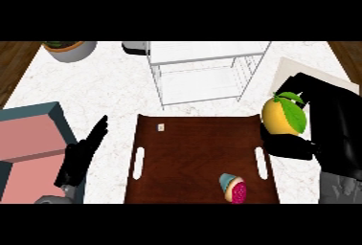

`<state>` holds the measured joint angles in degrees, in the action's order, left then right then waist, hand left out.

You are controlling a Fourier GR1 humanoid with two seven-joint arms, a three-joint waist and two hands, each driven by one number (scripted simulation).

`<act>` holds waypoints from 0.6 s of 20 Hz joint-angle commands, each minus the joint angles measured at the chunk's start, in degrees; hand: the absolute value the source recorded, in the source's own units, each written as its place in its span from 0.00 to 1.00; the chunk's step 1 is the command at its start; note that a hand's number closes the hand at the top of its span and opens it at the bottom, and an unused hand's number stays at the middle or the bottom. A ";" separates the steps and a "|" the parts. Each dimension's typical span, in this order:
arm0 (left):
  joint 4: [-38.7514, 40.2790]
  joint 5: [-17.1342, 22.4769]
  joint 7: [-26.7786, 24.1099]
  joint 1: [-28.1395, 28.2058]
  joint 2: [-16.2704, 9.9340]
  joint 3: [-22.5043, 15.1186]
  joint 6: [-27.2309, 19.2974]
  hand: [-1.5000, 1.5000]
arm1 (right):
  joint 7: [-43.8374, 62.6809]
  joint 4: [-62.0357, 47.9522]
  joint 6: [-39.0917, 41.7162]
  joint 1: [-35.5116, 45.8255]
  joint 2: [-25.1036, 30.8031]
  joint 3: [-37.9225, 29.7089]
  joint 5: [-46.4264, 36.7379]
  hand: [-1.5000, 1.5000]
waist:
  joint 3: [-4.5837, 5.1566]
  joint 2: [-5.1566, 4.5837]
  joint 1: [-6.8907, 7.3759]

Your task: Pick the lemon from the tray and place it in the tiered shelf

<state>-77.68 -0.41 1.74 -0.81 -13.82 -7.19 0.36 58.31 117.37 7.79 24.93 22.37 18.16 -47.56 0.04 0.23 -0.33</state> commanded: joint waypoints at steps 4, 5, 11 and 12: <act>1.28 -1.98 -1.40 0.04 1.89 -0.42 -0.63 0.50 | 3.34 -7.58 4.78 15.26 -3.44 -8.34 0.19 1.00 | 0.01 -0.24 0.80; 3.21 -0.73 -1.40 -2.35 0.61 0.99 1.10 0.50 | 1.41 -14.17 5.68 20.38 -2.48 -10.45 1.67 1.00 | 0.04 -0.40 1.12; -3.15 0.47 3.06 -0.79 -1.24 1.34 3.35 0.50 | -6.09 -33.79 0.42 30.25 -1.22 -16.29 -0.55 1.00 | -0.01 -0.56 2.21; -0.67 -0.39 -0.14 0.81 0.36 0.72 2.61 0.50 | -8.11 -37.18 -1.69 31.35 -2.55 -15.10 -1.85 1.00 | 0.01 -0.57 1.95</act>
<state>-78.46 -0.82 2.73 -1.39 -13.65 -6.44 2.22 53.77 92.31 9.43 49.62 20.54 5.19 -47.90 0.03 -0.18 1.18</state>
